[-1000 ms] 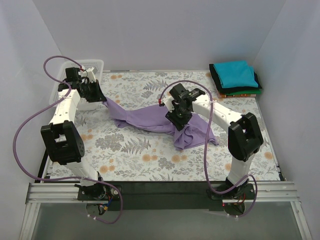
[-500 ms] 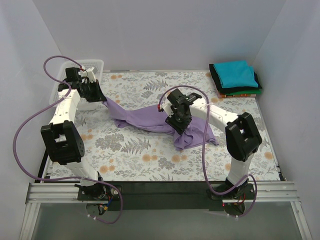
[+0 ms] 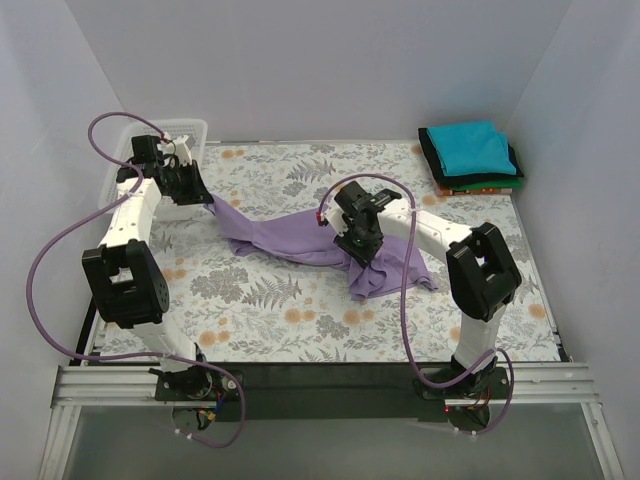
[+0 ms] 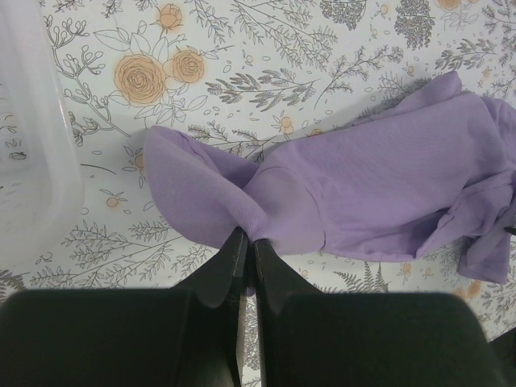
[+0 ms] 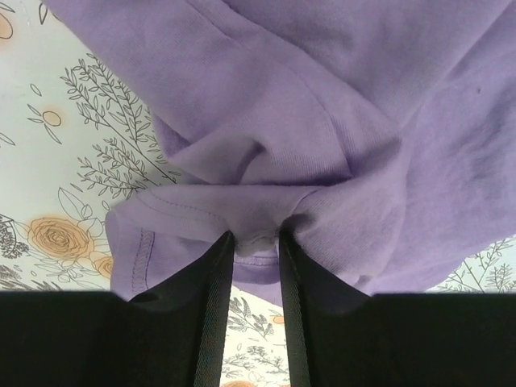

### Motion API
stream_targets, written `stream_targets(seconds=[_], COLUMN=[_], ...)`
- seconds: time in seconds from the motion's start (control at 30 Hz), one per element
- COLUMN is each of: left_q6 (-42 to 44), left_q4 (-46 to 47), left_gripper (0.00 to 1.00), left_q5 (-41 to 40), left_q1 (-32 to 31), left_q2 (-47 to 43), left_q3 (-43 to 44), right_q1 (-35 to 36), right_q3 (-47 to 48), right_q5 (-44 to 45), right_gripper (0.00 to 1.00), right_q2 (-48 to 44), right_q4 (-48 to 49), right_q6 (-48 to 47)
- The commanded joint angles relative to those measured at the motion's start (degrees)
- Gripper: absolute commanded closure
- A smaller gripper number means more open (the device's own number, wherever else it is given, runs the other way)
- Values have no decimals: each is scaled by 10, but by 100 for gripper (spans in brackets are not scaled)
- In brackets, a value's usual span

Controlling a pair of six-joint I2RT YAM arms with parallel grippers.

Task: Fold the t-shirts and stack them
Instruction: Flatten the tshirt out

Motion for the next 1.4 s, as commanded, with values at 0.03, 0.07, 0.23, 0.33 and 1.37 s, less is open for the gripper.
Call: stream_targets(seconds=[0.03,0.07,0.23,0.33,1.37], left_q6=[7,7,4,6,6], left_q4=[6,6,7,6,8], left_gripper=[100,100,100,100,100], left_q5=[6,6,10,9,8], left_q1=[-1,-1,0,-1,-1], left_q2=[-8,-8,-6,-7,-9], left_q3=[7,7,9,8,2], right_q1=[0,0,-12,-14,-16], right_q3=[7,6,4,6,-10], right_q5=[29,33,43,43,-8], right_gripper=[63,63,66,64,74], right_q2=[-36,-41,-31,-24,7], right_q4=[4,5,5,7,22], right_q6=[1,-2,-9,-10,-4])
